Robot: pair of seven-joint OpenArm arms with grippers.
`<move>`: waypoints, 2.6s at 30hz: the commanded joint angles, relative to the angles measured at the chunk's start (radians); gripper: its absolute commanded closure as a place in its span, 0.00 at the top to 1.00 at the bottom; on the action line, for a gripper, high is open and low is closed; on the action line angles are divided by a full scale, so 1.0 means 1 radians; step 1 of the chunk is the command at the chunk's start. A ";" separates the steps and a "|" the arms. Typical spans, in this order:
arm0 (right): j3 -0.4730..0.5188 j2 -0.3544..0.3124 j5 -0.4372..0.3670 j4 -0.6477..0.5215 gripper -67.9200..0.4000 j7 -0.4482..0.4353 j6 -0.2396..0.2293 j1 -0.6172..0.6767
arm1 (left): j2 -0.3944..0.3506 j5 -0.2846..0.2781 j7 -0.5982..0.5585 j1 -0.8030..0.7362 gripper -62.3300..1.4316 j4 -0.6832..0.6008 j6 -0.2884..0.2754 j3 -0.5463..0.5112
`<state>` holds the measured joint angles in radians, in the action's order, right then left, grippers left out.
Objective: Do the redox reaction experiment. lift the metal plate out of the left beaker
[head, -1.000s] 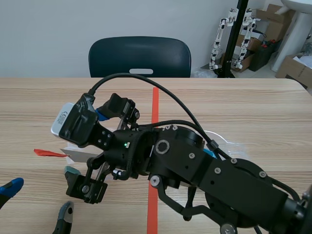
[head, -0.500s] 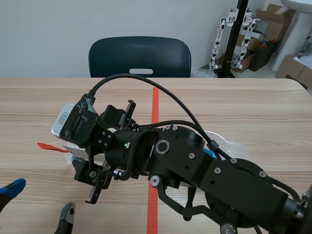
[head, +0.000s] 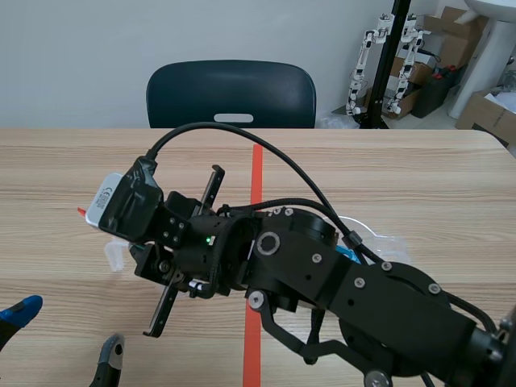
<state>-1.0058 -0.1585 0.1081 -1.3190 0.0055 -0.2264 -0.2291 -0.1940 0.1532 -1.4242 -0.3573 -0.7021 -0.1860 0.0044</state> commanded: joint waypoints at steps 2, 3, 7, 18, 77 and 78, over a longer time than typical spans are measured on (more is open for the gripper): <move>-0.003 0.003 -0.003 -0.012 0.16 -0.008 0.001 -0.018 | -0.001 -0.003 -0.015 -0.008 1.00 -0.010 0.000 -0.005; -0.003 0.003 -0.003 -0.012 0.16 -0.008 0.001 -0.018 | -0.001 -0.003 -0.015 -0.008 1.00 -0.010 0.000 -0.005; -0.003 0.003 -0.003 -0.012 0.15 -0.008 0.015 -0.018 | -0.001 -0.003 -0.015 -0.008 1.00 -0.010 0.000 -0.005; 0.048 0.001 -0.007 -0.015 0.01 -0.009 0.031 -0.021 | -0.001 -0.003 -0.015 -0.008 1.00 -0.010 0.000 -0.005; 0.111 -0.005 -0.372 -0.020 0.01 0.034 0.027 -0.020 | -0.001 -0.003 -0.015 -0.008 1.00 -0.010 0.000 -0.005; 0.111 -0.005 -0.371 -0.022 0.01 0.035 0.023 -0.020 | -0.001 -0.003 -0.015 -0.008 1.00 -0.010 0.000 -0.005</move>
<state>-0.9024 -0.1612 -0.2554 -1.3193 0.0509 -0.2028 -0.2325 -0.1940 0.1532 -1.4246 -0.3573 -0.7021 -0.1860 0.0044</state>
